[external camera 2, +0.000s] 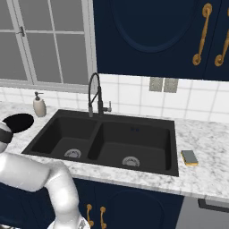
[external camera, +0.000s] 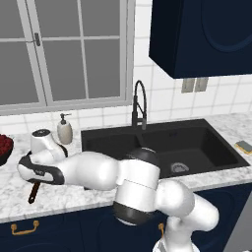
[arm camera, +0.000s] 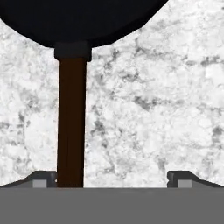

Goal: Pick the pan and sponge and place them into the sink. Then turn on the water.

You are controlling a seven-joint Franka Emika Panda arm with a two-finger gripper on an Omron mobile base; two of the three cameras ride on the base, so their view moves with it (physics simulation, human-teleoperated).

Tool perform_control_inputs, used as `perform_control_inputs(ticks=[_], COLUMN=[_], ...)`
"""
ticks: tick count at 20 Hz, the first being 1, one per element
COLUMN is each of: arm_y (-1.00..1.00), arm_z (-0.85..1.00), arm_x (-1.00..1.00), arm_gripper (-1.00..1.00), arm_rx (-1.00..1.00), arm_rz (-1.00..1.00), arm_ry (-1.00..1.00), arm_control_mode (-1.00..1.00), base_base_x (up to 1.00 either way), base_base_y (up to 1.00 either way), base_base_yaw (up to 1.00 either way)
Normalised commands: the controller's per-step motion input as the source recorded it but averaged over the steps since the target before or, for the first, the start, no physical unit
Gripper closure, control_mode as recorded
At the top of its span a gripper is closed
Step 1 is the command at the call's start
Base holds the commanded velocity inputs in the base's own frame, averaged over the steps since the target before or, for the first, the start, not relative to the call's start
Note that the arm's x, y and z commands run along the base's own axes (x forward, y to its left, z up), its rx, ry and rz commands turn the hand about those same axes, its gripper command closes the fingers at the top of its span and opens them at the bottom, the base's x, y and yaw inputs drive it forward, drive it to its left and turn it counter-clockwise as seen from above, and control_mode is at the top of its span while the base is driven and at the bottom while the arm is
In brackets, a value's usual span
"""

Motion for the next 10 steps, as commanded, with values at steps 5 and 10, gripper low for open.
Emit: perform_control_inputs(ticks=[5,10], arm_y=[0.74,0.3], arm_z=[-0.02,-0.48], arm_x=[0.28,0.05], arm_gripper=[-1.0,-1.0], arm_rx=[-0.1,-0.14], arm_rz=[-0.02,0.0], arm_ry=[0.19,0.19], arm_control_mode=[-1.0,-1.0], base_base_x=[0.0,0.0], base_base_y=[0.0,0.0], base_base_yaw=[0.0,0.0])
